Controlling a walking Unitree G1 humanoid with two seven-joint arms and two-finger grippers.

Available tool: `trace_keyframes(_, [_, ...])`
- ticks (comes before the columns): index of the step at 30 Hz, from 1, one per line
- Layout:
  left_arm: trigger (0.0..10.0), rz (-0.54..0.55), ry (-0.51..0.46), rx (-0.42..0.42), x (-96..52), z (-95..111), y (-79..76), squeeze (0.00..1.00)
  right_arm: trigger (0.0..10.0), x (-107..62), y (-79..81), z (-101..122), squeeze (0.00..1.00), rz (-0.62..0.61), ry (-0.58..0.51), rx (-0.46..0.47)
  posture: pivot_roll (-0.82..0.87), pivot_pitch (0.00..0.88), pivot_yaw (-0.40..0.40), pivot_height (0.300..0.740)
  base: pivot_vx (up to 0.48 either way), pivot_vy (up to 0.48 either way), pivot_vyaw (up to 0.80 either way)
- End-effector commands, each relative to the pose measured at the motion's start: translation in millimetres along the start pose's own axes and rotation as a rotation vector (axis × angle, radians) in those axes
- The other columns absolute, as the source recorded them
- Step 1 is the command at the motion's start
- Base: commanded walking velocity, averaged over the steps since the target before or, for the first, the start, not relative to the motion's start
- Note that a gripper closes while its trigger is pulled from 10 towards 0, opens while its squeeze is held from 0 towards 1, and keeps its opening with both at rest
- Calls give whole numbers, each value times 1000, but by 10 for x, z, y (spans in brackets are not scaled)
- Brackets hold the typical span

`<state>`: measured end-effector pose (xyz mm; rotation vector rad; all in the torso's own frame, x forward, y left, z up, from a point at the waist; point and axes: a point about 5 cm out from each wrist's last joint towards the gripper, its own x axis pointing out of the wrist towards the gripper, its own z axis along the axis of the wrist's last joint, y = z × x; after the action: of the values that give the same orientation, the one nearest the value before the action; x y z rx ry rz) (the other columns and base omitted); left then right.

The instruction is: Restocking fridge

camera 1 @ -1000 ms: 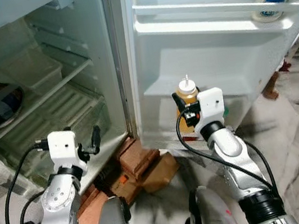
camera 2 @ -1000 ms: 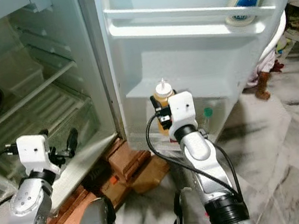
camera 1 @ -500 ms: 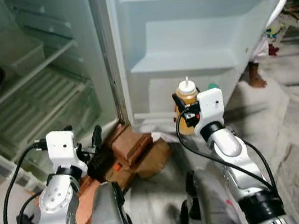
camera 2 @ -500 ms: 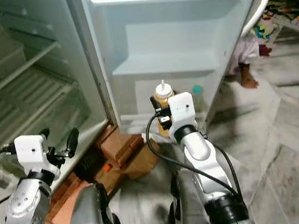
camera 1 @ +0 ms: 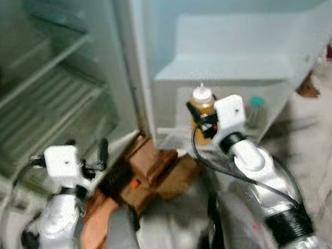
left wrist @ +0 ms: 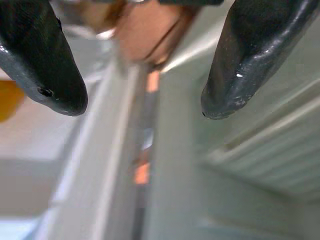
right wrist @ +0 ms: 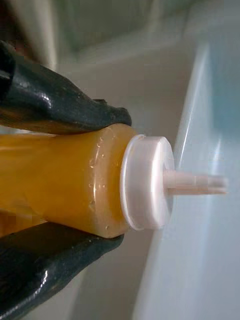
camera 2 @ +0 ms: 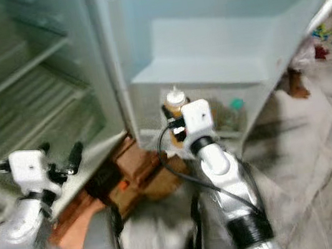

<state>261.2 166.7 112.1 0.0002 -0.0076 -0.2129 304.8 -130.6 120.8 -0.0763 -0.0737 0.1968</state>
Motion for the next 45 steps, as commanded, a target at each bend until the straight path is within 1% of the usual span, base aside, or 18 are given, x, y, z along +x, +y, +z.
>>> trace_keyframes(1, [10000,32,17,16,-58,-20,117,0,10000,31,111,62,0,34,-26,19,109,156,-51,571,375,0,0])
trace_keyframes(6, [10000,35,11,0,-52,-17,103,0,10000,29,118,53,0,35,-23,17,107,158,-51,571,322,0,0])
trace_keyframes(19, [10000,30,25,-2,-59,-31,86,0,10000,16,142,15,0,48,-1,19,113,163,-53,571,0,0,0])
trace_keyframes(24, [10000,29,32,3,-75,-27,87,0,10000,4,201,-10,0,80,23,61,119,178,-52,571,0,0,0])
trace_keyframes(25, [10000,28,36,5,-89,-19,92,0,10000,-4,242,-13,0,102,24,69,125,190,-47,571,0,0,0])
trace_keyframes(26, [10000,28,36,5,-89,-19,92,0,10000,-4,242,-13,0,102,24,69,125,190,-47,571,0,0,0])
trace_keyframes(29, [10000,25,42,13,-133,6,100,0,10000,16,344,-3,0,162,21,66,141,232,-34,571,0,0,0])
trace_keyframes(30, [10000,23,48,20,-168,19,110,0,10000,58,413,9,0,204,19,65,150,251,-30,571,0,0,0])
trace_keyframes(33, [10000,23,57,25,-229,37,124,0,10000,106,508,33,0,246,13,53,174,286,-26,571,0,0,0])
trace_keyframes(34, [10000,22,60,28,-237,47,125,0,10000,154,556,29,0,270,13,47,174,286,-26,571,0,0,0])
trace_keyframes(35, [10000,22,62,31,-253,64,121,0,10000,199,608,47,0,299,-13,2,193,307,-28,571,0,0,0])
trace_keyframes(38, [10000,23,63,33,-273,85,115,0,10000,230,666,66,0,333,-47,-53,205,318,-31,571,0,0,0])
trace_keyframes(40, [10000,25,64,33,-286,106,113,0,10000,266,719,82,0,364,-82,-112,217,330,-31,571,0,0,0])
trace_keyframes(41, [10000,29,63,34,-294,124,111,0,10000,300,754,79,0,384,-106,-182,224,338,-33,571,0,0,0])
trace_keyframes(44, [10000,33,62,35,-298,155,108,0,10000,360,776,91,0,395,-166,-306,238,349,-29,571,0,0,0])
trace_keyframes(45, [10000,34,62,35,-303,165,107,0,10000,384,770,101,0,384,-202,-388,241,351,-27,571,0,0,0])
